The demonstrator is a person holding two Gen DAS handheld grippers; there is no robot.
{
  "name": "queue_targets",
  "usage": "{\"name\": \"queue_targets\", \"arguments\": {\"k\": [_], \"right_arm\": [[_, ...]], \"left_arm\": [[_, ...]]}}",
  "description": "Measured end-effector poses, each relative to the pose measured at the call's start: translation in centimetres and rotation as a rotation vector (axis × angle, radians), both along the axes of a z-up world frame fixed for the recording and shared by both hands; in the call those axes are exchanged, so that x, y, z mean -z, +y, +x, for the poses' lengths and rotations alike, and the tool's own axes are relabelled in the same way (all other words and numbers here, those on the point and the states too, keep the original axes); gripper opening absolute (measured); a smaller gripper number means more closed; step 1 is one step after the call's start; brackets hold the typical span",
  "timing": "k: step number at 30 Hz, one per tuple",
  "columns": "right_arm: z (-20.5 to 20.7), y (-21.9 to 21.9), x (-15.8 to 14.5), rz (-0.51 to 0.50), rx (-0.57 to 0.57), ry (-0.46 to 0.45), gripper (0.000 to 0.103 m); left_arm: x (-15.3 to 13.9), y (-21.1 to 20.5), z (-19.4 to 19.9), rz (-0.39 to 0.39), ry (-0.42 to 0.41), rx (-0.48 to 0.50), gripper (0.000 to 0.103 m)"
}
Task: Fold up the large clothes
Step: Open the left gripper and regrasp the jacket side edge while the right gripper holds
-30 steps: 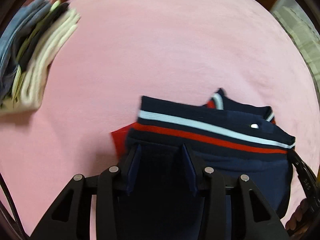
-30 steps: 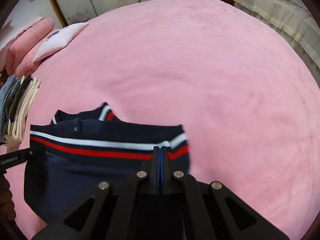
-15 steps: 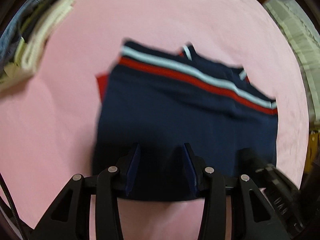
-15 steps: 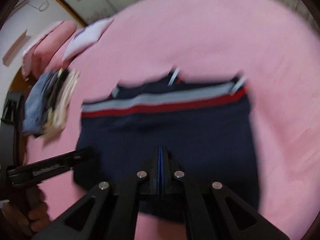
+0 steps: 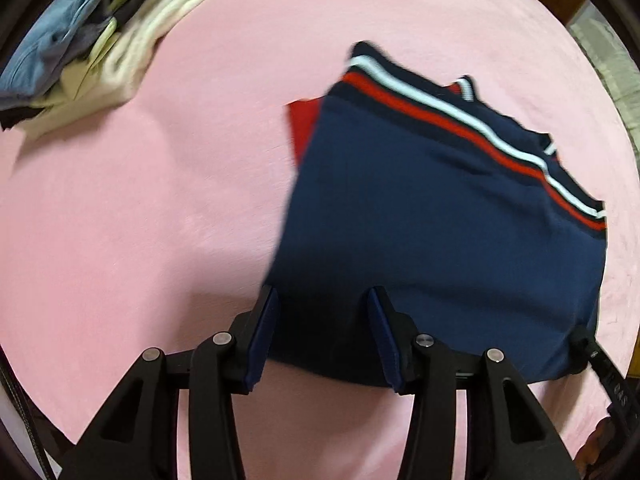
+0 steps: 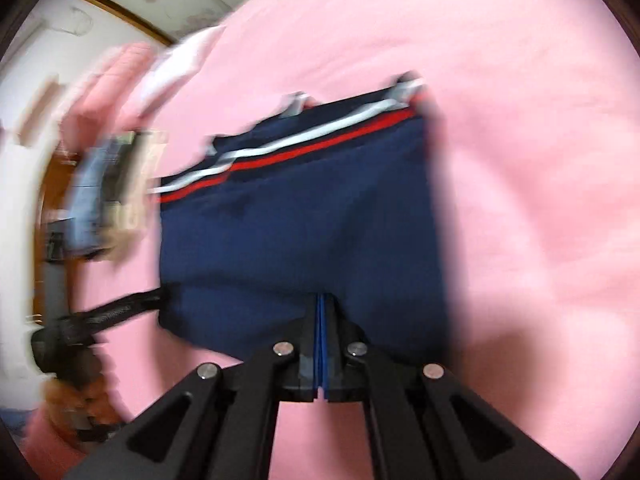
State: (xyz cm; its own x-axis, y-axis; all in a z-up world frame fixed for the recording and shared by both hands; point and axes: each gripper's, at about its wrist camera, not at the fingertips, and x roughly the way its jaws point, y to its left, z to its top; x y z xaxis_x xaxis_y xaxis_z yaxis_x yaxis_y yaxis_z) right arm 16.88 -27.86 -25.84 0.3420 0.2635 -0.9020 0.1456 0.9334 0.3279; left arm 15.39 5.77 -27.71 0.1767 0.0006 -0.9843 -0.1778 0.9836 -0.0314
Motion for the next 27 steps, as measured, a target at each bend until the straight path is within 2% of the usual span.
{"name": "queue_targets", "arguments": {"k": [1, 2, 3, 4, 6, 7, 9, 11, 14, 17, 21, 23, 25, 27], "right_arm": [[-0.3, -0.9, 0.0, 0.01, 0.028, 0.001, 0.0], [-0.6, -1.8, 0.0, 0.052, 0.059, 0.001, 0.0], [-0.9, -2.5, -0.1, 0.075, 0.104, 0.004, 0.0], [-1.0, -2.8, -0.3, 0.054, 0.123, 0.005, 0.0], [-0.8, -2.6, -1.4, -0.081, 0.145, 0.002, 0.0], [-0.8, -2.7, -2.0, -0.11, 0.155, -0.019, 0.001], [-0.6, -3.1, -3.0, -0.061, 0.163, -0.064, 0.005], [0.4, -2.4, -3.9, 0.039, 0.158, -0.1, 0.005], [2.7, 0.1, -4.2, 0.155, 0.124, -0.112, 0.005], [4.5, 3.4, -3.6, 0.213, 0.074, -0.088, 0.005], [6.6, 8.7, -1.9, 0.153, -0.038, -0.01, 0.005], [6.7, 9.7, -0.2, 0.122, -0.063, 0.059, 0.005], [6.8, 10.7, 1.9, 0.075, -0.06, 0.135, 0.0], [6.7, 10.9, 3.1, 0.067, -0.053, 0.131, 0.0]], "left_arm": [[0.1, 0.4, -0.2, 0.049, 0.016, -0.019, 0.051], [0.3, 1.0, -0.6, 0.085, 0.026, -0.029, 0.061], [0.4, 1.5, -1.0, 0.087, 0.029, -0.037, 0.065], [0.3, 2.0, -1.2, 0.083, 0.033, -0.052, 0.065], [0.1, 3.4, -2.1, 0.039, 0.036, -0.113, 0.065], [0.0, 3.8, -2.5, 0.012, 0.036, -0.139, 0.065], [-0.1, 4.6, -3.7, -0.035, 0.038, -0.181, 0.065], [-0.5, 5.0, -4.8, -0.064, 0.033, -0.212, 0.065], [-0.9, 4.5, -6.9, -0.122, 0.008, -0.256, 0.065], [-0.5, 4.3, -8.0, -0.179, -0.002, -0.272, 0.066], [0.4, 4.5, -8.1, -0.219, 0.019, -0.277, 0.066], [0.4, 4.7, -8.8, -0.249, 0.006, -0.288, 0.073], [0.4, 5.0, -9.3, -0.303, -0.009, -0.304, 0.074], [0.7, 5.5, -9.6, -0.402, -0.015, -0.316, 0.076]]}}
